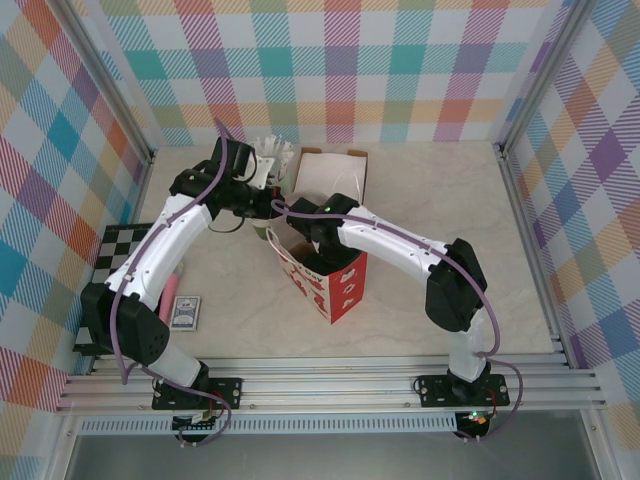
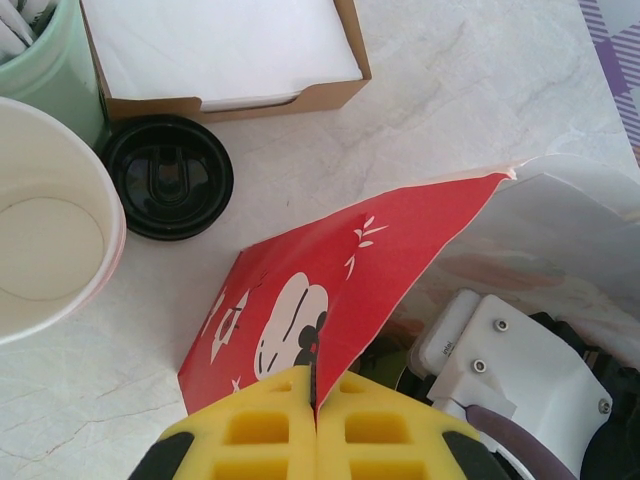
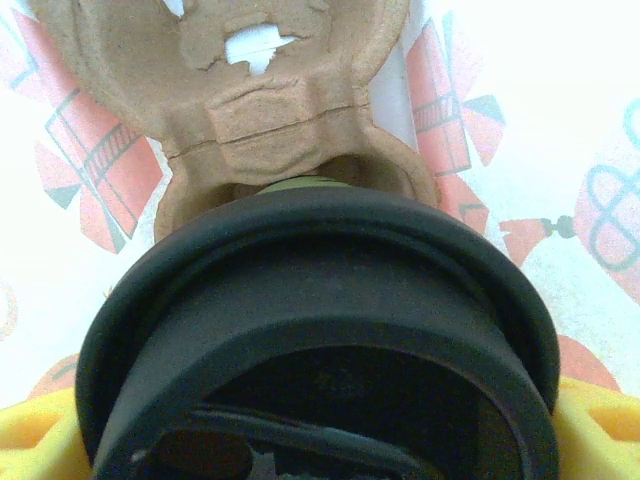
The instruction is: Pack the takeout coffee
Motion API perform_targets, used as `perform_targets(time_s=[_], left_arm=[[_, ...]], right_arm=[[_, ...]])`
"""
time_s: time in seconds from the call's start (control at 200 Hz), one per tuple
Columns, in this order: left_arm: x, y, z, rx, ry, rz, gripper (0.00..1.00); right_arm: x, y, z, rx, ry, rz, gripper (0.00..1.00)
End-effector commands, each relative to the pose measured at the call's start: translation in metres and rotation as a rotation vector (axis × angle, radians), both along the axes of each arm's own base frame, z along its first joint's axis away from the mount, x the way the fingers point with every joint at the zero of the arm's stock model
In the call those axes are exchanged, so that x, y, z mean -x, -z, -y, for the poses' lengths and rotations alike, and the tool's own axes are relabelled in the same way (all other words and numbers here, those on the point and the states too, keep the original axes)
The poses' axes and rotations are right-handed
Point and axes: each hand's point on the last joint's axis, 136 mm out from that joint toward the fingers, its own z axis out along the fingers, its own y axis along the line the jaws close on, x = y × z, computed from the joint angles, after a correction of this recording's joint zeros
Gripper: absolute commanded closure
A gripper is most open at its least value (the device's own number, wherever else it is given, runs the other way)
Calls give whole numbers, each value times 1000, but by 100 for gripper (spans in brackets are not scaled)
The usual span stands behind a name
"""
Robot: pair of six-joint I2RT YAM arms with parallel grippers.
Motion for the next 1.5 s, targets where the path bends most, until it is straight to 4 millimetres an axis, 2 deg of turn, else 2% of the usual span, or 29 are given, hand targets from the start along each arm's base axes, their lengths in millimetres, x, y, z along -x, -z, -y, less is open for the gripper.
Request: perform_targets(time_s=[0.0, 0.95, 1.495], left_arm=[[5, -11, -1, 27, 0, 20, 100], [-5, -8, 6, 29, 32, 28, 100], [-3, -6, 7, 38, 29, 11, 100]], right_arm=[[4, 7, 4, 11, 0, -28, 44], [-1, 5, -6, -29, -6, -9, 44], [-1, 6, -5, -38, -3, -6, 44]])
